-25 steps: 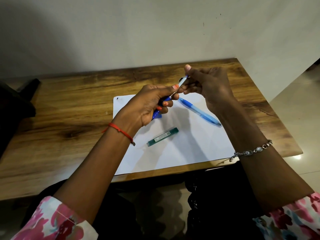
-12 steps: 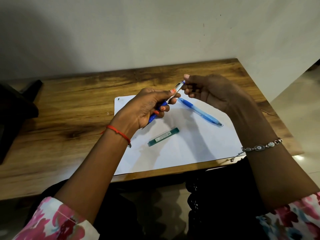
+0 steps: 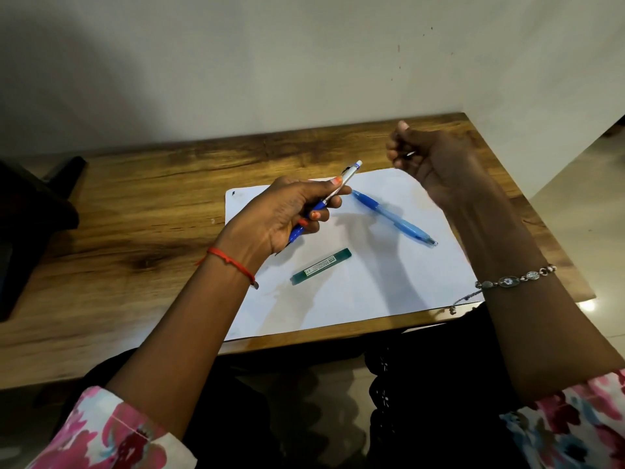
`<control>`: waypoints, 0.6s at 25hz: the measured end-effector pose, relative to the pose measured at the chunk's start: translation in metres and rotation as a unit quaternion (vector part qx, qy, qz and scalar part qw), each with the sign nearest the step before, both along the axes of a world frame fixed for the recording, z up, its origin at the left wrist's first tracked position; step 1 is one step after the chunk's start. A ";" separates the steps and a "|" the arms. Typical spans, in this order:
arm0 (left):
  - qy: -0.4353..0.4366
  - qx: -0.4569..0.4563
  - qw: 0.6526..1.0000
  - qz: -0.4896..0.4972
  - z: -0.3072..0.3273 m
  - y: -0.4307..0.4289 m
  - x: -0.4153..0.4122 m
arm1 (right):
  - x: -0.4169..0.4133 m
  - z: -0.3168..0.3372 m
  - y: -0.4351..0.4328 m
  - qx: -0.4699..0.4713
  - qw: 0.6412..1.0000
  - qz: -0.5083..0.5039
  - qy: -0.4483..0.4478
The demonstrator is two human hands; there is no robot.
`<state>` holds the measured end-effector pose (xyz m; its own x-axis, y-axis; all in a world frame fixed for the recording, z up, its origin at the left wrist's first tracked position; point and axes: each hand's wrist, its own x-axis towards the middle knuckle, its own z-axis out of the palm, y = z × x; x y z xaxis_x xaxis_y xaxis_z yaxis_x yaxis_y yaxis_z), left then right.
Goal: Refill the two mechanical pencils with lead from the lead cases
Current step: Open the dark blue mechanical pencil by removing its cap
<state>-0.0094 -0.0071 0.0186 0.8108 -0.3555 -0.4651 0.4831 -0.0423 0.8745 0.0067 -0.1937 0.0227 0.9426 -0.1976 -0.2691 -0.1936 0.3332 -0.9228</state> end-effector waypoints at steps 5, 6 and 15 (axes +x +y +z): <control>0.000 0.027 0.999 0.020 -0.001 0.004 0.004 | -0.011 -0.002 0.006 -0.269 0.948 0.163 0.051; -0.010 0.043 0.999 0.019 -0.002 0.004 0.004 | -0.013 -0.002 0.009 -0.305 0.931 0.190 0.054; -0.140 0.185 0.972 -0.047 0.000 0.008 0.004 | -0.013 0.002 0.012 -0.227 0.947 0.204 0.099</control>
